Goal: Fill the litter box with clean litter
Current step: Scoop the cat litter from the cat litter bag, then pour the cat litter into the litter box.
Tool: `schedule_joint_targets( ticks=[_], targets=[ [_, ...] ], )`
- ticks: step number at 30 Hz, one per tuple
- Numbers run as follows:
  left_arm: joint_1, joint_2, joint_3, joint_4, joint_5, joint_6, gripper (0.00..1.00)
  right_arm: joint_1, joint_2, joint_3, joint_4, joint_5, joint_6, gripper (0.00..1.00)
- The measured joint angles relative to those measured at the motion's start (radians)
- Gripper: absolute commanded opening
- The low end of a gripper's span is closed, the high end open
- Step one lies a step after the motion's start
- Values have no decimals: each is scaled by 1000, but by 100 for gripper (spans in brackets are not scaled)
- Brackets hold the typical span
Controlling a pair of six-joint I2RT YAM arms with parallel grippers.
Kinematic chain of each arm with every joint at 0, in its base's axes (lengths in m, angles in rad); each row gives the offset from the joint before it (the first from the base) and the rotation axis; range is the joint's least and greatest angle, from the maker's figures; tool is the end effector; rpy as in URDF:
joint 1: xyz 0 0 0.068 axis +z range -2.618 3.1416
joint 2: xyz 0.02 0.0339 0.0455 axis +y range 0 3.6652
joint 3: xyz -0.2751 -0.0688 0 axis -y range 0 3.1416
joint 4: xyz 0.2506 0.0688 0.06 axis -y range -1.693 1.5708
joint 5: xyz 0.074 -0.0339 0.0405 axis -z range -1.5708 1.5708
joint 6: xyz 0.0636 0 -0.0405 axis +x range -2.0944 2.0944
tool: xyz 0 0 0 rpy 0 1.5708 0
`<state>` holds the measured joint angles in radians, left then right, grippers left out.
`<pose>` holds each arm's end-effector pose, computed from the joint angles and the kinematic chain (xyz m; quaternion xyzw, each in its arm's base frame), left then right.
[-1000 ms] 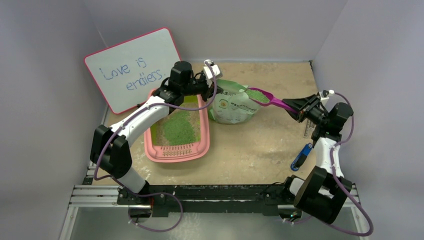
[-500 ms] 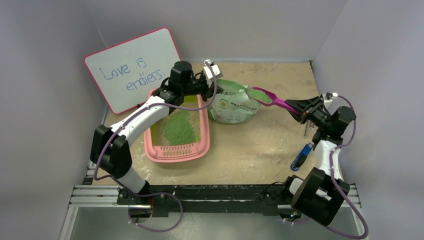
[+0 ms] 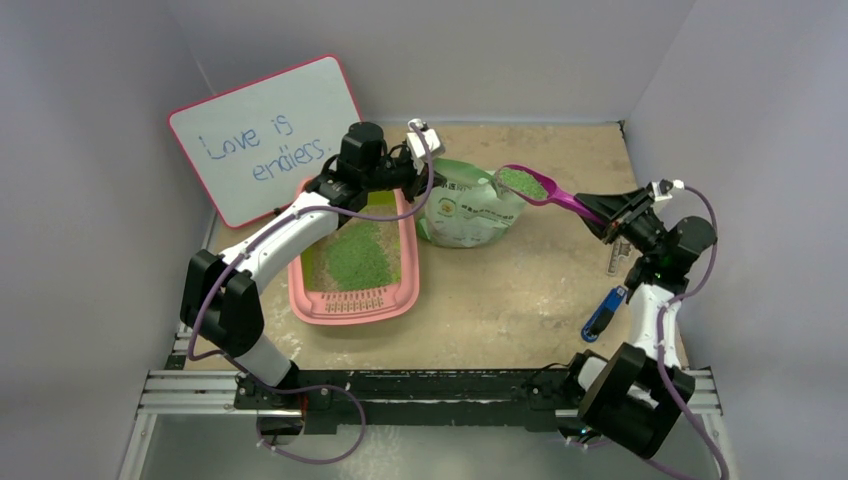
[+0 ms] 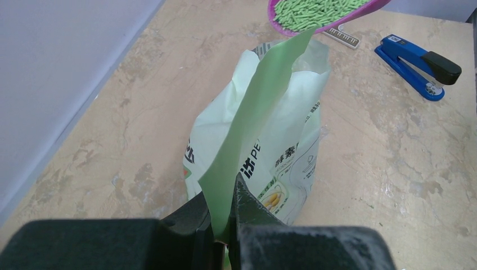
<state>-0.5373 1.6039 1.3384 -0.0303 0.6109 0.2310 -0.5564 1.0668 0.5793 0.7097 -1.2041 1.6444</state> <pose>0.3312 -0.2398 0.3438 0.4532 0.6435 -0.3254 0.5241 0.2276 -0.0716 0.3114 0.2582 0.6276 0.6358 0.3679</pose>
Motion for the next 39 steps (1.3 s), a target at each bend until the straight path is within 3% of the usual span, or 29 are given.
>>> schedule_joint_targets(
  ticks=[13,39],
  targets=[
    [0,0,0,13,-40,-35,0,-1,-161,-28,-8,0,23,0],
    [0,0,0,22,-67,-64,0,51,-195,-48,-85,-1,-7,0]
  ],
)
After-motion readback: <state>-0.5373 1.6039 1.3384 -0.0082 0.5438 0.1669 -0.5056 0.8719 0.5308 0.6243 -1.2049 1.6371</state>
